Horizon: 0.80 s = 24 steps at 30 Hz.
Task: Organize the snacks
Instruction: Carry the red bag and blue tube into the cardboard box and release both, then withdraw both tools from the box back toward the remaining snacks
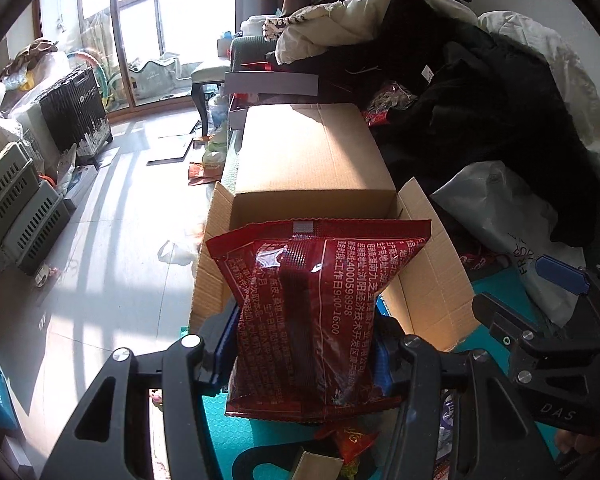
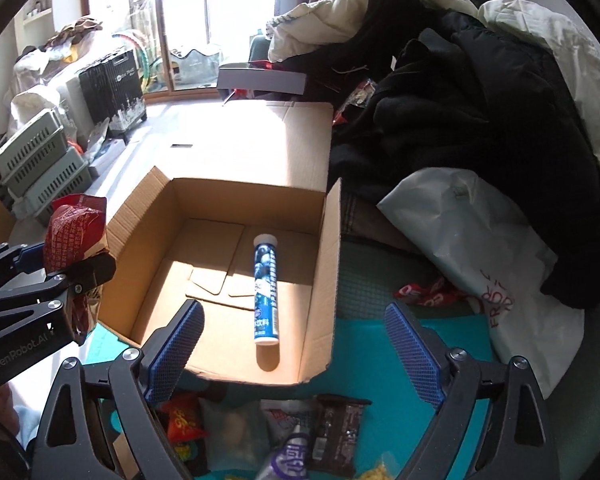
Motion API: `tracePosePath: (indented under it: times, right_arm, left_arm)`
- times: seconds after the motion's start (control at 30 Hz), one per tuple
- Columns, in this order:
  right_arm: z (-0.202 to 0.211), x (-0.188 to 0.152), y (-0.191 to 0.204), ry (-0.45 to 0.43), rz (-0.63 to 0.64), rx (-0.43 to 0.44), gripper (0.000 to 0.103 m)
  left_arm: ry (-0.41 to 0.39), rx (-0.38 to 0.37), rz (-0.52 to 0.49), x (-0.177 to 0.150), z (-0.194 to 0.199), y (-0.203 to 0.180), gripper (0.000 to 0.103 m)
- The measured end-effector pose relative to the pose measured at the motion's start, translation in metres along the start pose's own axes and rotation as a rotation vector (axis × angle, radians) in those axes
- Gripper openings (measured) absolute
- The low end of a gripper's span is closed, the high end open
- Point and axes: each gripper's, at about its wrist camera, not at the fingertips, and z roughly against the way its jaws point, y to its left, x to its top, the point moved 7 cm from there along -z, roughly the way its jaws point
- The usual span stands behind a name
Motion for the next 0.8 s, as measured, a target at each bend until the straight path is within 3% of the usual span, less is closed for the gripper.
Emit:
tracePosePath:
  times: [0.23, 0.3, 0.37, 0.43, 0.63, 0.8]
  right_arm:
    - [0.017, 0.005, -0.010, -0.004, -0.048, 0.016, 0.093]
    - [0.019, 0.005, -0.011, -0.006, -0.054, 0.020, 0.093]
    - [0.021, 0.005, -0.011, -0.010, -0.049, 0.021, 0.093]
    - [0.023, 0.006, -0.010, -0.012, -0.040, 0.017, 0.093]
    - [0.026, 0.008, -0.014, -0.020, -0.025, -0.009, 0.093]
    - [0.034, 0.009, -0.015, -0.030, -0.015, -0.005, 0.093]
  left_arm:
    - [-0.059, -0.007, 0.026, 0.029, 0.008, -0.001, 0.053]
    - [-0.073, 0.026, 0.013, 0.035, 0.009, -0.001, 0.054]
    - [-0.064, 0.033, 0.008, 0.037, 0.008, -0.003, 0.065]
    - [-0.067, 0.018, 0.017, 0.037, 0.006, -0.004, 0.090]
    - [-0.064, 0.030, 0.009, 0.036, 0.005, -0.006, 0.092]
    - [-0.107, 0.024, -0.019, 0.037, 0.021, -0.009, 0.092]
